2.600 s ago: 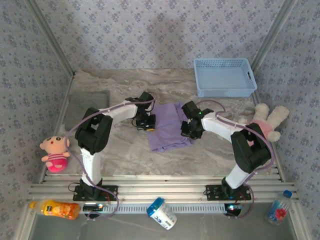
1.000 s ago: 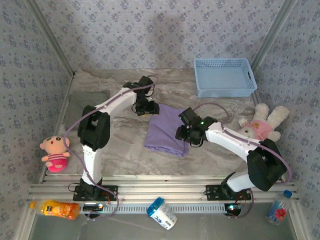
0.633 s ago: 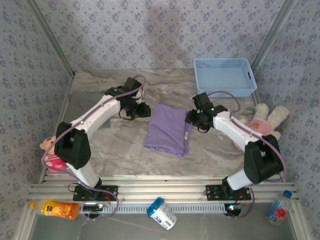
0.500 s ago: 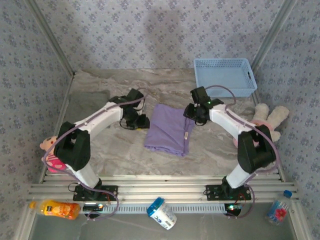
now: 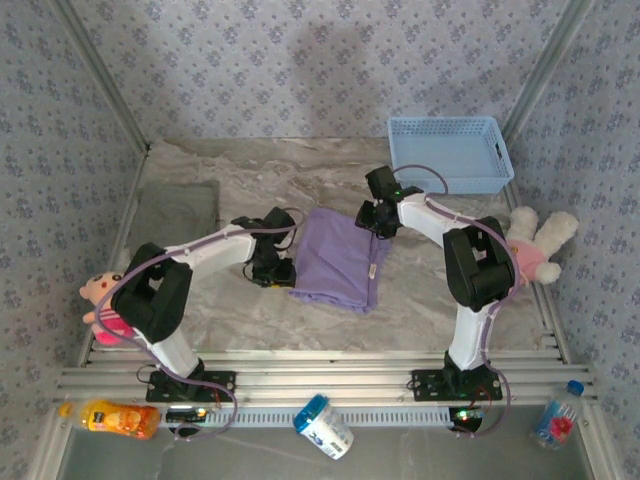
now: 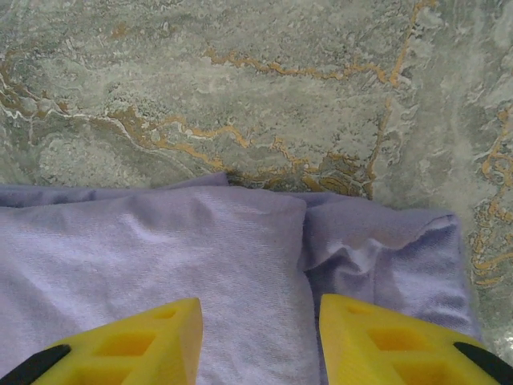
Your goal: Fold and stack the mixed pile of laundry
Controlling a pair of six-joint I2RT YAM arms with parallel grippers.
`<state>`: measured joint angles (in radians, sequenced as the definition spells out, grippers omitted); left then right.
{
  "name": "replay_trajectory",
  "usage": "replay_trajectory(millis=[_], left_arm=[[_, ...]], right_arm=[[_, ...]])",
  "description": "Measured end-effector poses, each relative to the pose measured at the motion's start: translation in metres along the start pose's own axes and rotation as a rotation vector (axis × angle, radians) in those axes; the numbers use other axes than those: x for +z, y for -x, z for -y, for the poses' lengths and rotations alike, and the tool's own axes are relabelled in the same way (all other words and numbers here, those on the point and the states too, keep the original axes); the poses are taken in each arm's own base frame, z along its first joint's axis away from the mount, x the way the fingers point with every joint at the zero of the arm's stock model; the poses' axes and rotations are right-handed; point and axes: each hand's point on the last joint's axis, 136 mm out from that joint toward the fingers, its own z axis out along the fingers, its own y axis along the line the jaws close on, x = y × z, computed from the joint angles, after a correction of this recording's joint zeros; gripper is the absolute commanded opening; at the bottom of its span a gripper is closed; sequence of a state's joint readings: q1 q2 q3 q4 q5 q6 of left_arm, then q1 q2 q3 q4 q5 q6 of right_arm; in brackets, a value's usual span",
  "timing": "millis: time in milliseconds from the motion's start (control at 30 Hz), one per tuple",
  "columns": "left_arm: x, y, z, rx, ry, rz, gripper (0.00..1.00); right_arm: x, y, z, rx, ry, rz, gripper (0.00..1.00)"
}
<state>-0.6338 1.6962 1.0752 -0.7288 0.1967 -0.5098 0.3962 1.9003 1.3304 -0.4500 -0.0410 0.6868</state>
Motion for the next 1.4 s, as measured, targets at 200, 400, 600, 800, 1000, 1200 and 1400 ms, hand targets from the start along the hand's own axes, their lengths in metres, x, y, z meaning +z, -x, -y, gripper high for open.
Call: replay_trajectory(millis=[200,400,600,800,1000,1200,1400], left_arm=[[0.019,-0.006,-0.007,0.014,0.064,-0.038,0.29],[0.022,-0.005,-0.008,0.014,0.078,-0.046,0.30],[0.022,-0.004,-0.009,0.011,0.089,-0.058,0.29],[0.023,-0.004,-0.009,0.006,0.099,-0.068,0.29],[0.023,-0.004,-0.009,-0.004,0.110,-0.070,0.29],[0.023,-0.004,-0.008,-0.009,0.117,-0.077,0.29],[0.023,-0.004,-0.007,-0.005,0.141,-0.075,0.35]], right_arm=[[0.019,-0.004,0.005,0.002,-0.013,-0.021,0.37],[0.023,-0.007,0.008,0.003,-0.028,-0.032,0.44],[0.023,-0.006,0.007,0.003,-0.020,-0.028,0.10],[0.008,-0.002,0.006,-0.009,-0.015,0.002,0.00],[-0.052,-0.001,0.020,0.011,0.001,0.081,0.00],[-0.033,-0.031,0.077,0.124,-0.093,-0.012,0.08],[-0.015,-0.052,0.093,0.169,-0.135,-0.067,0.31]])
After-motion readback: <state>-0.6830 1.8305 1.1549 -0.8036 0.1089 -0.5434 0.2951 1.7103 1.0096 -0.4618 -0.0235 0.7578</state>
